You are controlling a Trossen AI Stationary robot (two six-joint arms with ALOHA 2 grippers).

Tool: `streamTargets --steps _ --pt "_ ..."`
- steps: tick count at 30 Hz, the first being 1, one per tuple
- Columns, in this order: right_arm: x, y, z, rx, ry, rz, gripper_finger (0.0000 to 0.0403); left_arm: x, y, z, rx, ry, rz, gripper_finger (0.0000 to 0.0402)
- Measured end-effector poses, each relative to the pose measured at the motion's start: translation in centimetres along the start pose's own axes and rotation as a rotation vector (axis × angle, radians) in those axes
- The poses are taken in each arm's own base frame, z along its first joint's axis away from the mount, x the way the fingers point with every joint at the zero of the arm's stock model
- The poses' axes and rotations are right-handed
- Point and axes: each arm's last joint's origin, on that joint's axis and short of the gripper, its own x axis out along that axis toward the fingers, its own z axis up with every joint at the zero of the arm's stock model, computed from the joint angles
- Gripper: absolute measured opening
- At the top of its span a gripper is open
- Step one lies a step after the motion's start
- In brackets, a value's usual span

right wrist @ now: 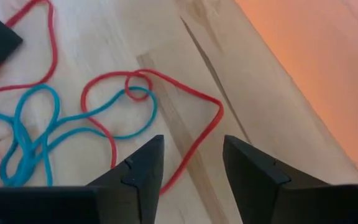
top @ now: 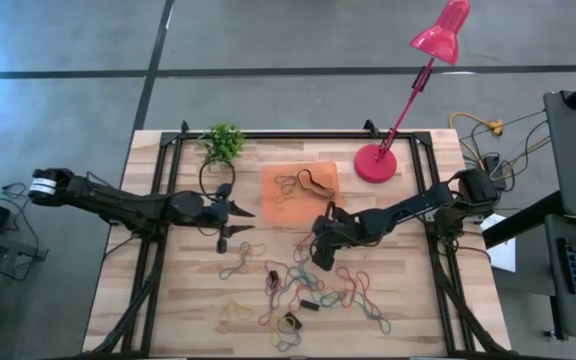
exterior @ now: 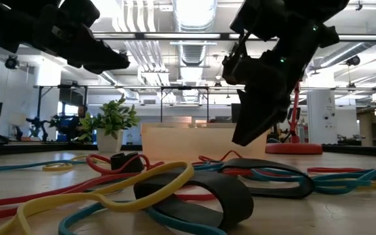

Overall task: Pick and place rubber bands into bin
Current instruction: Put the red rubber band into the orange bin

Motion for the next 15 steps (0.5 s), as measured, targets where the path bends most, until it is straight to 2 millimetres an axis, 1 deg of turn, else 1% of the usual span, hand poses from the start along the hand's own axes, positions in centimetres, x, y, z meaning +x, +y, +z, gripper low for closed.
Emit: streamTargets --steps 9,15 --pt "0.1 -0.2 -0.1 0.007 -0.012 -0.025 0.0148 -0.4 0.0 0.0 0.014 -0.017 0.004 0.0118" --pt "0.4 -0.7 -1.0 0.021 0.006 -0.04 0.0142 -0.4 0.1 0.0 0.014 -0.017 0.004 0.0118"
